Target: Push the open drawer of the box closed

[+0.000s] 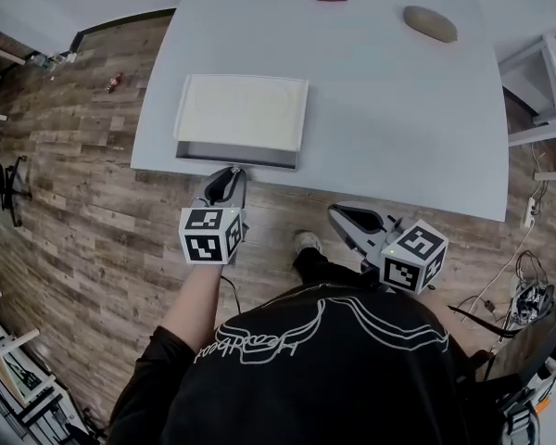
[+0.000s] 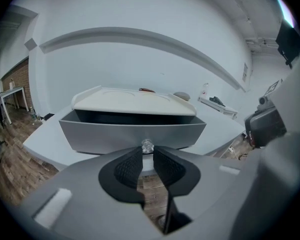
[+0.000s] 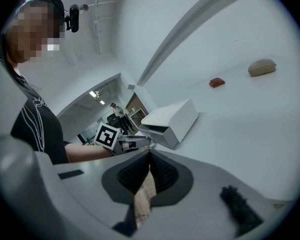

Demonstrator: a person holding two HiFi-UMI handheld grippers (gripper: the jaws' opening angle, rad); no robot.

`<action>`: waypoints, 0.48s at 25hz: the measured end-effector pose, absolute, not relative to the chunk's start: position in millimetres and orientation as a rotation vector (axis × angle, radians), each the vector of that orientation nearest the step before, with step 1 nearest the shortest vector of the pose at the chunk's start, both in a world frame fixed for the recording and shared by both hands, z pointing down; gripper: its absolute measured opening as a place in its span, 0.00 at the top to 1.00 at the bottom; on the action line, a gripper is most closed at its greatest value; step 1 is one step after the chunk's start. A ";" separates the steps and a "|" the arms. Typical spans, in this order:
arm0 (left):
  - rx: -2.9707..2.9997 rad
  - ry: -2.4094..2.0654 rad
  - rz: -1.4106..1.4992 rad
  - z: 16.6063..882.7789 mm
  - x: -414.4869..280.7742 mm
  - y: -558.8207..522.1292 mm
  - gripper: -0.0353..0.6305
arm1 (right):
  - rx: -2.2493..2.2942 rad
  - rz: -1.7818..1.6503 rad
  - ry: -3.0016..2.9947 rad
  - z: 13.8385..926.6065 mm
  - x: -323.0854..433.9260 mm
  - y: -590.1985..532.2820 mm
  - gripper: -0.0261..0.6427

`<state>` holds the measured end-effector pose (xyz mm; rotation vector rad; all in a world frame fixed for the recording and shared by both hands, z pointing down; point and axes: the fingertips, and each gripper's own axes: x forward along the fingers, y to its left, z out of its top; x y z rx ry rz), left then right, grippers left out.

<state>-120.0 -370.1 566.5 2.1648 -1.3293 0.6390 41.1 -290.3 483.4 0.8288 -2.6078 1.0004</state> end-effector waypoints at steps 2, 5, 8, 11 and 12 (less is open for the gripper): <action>2.165 -1.332 0.643 566.4 -119.4 -377.8 0.84 | 0.841 1.006 -2.602 483.8 44.6 -292.9 0.95; 2.165 -1.339 0.644 567.2 -116.1 -390.3 0.83 | 0.868 1.015 -2.596 485.0 54.3 -298.6 0.95; 2.168 -1.337 0.649 567.3 -113.9 -401.0 0.83 | 0.890 1.022 -2.587 486.1 61.9 -302.6 0.95; 2.172 -1.336 0.664 569.1 -112.6 -405.9 0.84 | 0.901 1.026 -2.578 488.8 65.4 -301.7 0.95; 2.171 -1.337 0.666 570.0 -111.9 -406.8 0.84 | 0.903 1.027 -2.576 489.5 66.2 -301.0 0.95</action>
